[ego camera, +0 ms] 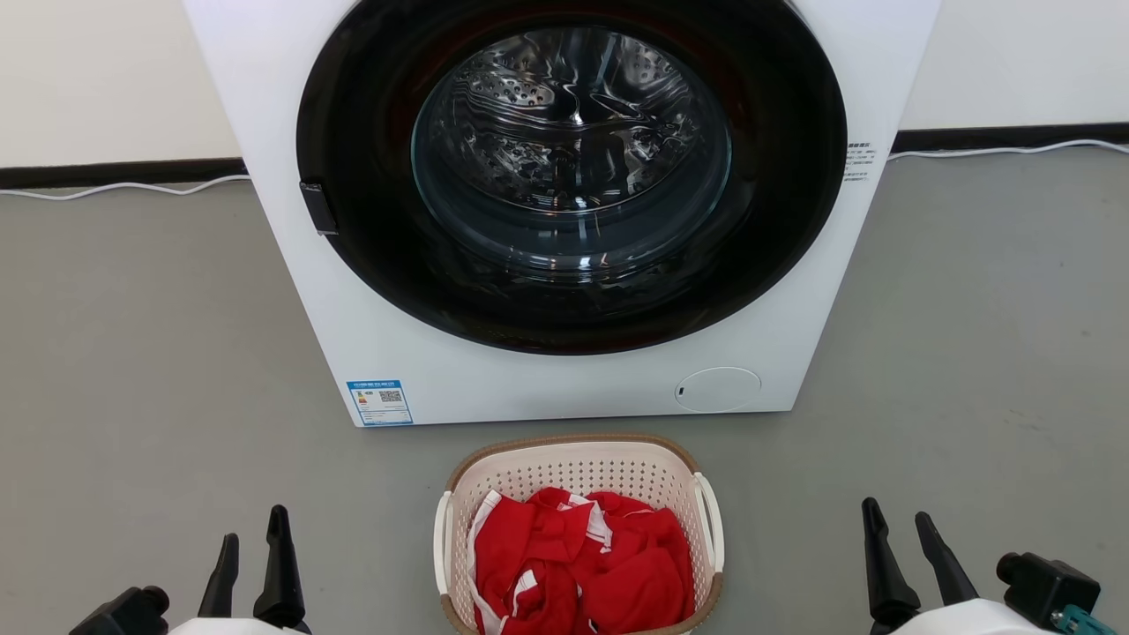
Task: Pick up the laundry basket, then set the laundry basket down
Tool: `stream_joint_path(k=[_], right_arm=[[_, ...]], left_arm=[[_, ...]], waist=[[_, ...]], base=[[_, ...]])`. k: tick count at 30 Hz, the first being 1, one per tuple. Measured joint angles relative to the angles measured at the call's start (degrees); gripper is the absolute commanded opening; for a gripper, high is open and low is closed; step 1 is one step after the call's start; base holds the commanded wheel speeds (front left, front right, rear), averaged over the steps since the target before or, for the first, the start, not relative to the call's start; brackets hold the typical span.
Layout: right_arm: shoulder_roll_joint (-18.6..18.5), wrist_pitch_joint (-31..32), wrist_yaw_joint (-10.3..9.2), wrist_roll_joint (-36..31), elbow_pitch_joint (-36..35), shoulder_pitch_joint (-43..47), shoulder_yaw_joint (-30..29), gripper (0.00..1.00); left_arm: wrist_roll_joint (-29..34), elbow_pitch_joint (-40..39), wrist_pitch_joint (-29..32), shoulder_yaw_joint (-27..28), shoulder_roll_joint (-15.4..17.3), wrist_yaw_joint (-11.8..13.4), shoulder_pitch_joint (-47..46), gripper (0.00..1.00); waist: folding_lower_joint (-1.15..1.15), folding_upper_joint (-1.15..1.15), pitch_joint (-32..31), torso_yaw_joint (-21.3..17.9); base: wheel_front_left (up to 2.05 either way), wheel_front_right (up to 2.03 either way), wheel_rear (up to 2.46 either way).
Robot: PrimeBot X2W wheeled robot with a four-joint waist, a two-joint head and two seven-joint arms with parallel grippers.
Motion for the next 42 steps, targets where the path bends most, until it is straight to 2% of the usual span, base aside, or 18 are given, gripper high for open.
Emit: stream_joint_path(k=[42], right_arm=[[-0.55, -6.89, 0.09, -27.24, 0.64, -0.87, 1.87, 1.0]], left_arm=[[30.38, -2.7, -7.03, -0.59, 1.27, -0.15, 2.13, 1.0]], waist=[[0.0, 0.0, -0.18, 0.09]], base=[[0.0, 0.0, 0.0]])
